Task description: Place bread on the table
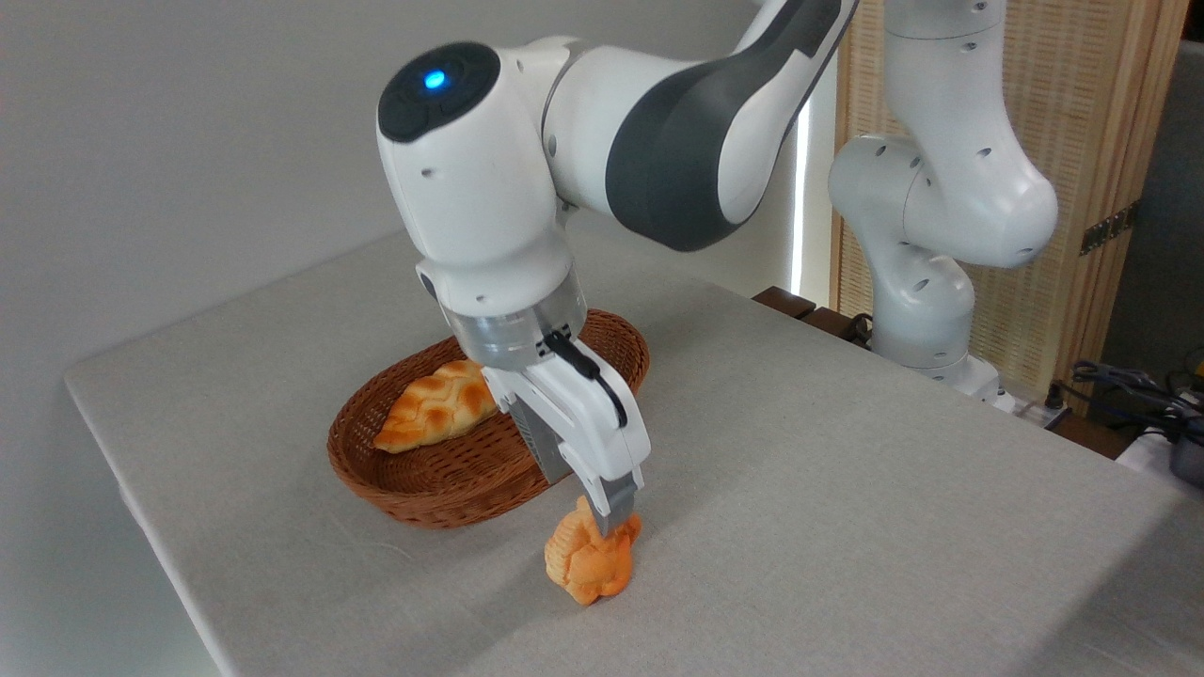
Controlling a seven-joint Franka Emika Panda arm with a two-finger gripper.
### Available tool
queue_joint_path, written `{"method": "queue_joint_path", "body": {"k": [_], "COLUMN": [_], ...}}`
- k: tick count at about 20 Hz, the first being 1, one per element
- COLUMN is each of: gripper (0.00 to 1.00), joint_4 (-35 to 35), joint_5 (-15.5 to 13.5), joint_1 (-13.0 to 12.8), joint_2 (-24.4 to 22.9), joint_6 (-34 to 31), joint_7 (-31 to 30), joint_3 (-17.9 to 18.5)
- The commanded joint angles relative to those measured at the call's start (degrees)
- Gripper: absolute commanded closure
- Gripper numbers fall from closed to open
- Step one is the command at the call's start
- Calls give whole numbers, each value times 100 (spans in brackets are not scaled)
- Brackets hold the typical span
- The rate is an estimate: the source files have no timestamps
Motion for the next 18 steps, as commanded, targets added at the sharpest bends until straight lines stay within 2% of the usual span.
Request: {"method": "queue_joint_path", "body": {"k": [1,3,5,8,10,18], "gripper": [0,0,0,0,0,0], "joint_4": [258,372,486,513,505,504], "joint_5": [-41,-32,21,73,222,223], "joint_1": [-45,-97,-115,-115,-115,-115], "joint_2": [-460,-628,-681,-716,-708,-629], "joint_6": [-60,-69,-87,-87,-69,-87], "joint_7": [86,-19,-325,-1168,-1705,-1822], "joint_3": [59,-19,-290,-765,-863,-951]}}
